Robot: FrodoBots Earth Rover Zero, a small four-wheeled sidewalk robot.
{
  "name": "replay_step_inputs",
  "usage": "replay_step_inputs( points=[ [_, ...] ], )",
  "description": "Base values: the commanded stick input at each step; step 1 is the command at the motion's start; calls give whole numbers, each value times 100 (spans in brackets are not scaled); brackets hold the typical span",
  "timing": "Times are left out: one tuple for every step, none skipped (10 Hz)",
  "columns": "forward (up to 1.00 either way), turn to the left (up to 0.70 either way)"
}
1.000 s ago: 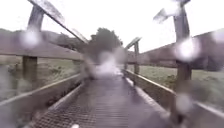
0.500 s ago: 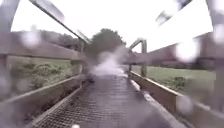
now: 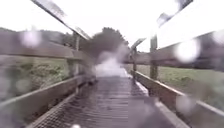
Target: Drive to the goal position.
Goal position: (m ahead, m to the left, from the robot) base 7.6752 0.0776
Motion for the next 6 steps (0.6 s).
replay_step_inputs(
  points=[
    [85,0],
    [85,0],
    [85,0],
    [85,0],
    [85,0],
    [85,0]
  ],
)
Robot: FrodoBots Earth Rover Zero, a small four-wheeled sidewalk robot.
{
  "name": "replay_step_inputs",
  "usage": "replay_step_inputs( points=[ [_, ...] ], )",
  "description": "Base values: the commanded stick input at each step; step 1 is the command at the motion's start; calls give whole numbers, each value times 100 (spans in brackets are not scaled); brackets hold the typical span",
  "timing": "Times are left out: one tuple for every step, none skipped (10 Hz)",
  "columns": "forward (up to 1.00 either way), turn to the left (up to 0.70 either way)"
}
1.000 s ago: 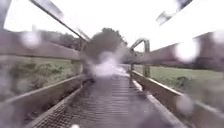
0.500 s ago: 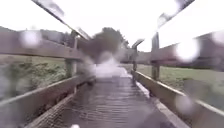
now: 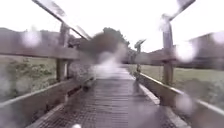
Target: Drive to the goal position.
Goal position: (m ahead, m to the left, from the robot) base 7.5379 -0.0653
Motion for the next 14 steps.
replay_step_inputs(
  points=[
    [85,-4],
    [85,-18],
    [85,-32],
    [85,0],
    [85,0],
    [85,0],
    [85,0],
    [85,0],
    [85,0],
    [85,0],
    [85,0],
    [85,0],
    [85,0],
    [85,0]
  ],
)
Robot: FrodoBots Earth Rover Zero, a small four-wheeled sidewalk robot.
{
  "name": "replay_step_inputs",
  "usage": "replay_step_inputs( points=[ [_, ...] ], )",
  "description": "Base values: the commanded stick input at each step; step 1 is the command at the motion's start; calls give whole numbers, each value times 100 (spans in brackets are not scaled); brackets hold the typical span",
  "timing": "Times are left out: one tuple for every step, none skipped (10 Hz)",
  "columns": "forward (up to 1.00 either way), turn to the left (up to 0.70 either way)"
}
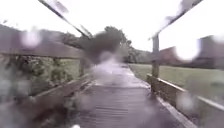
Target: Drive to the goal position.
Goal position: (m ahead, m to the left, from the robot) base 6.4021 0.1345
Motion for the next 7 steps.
replay_step_inputs(
  points=[
    [85,-31],
    [85,-33],
    [85,-34],
    [85,-34],
    [85,-30],
    [85,-16],
    [85,-1]
  ],
)
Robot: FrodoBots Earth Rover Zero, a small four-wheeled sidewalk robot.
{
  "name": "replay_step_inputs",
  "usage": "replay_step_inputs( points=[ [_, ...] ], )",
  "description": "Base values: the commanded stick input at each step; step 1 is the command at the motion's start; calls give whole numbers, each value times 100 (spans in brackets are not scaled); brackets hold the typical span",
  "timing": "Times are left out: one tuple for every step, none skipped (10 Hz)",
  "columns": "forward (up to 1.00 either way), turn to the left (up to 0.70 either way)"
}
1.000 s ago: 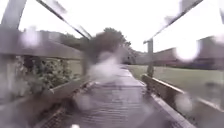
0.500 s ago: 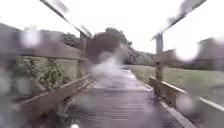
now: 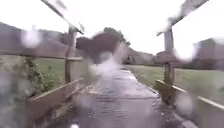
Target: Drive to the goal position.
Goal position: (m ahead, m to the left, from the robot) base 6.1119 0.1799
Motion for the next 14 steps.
replay_step_inputs(
  points=[
    [85,0],
    [85,0],
    [85,0],
    [85,0],
    [85,0],
    [85,0],
    [85,0],
    [85,0],
    [85,0],
    [85,0],
    [85,0],
    [85,0],
    [85,0],
    [0,0]
  ],
)
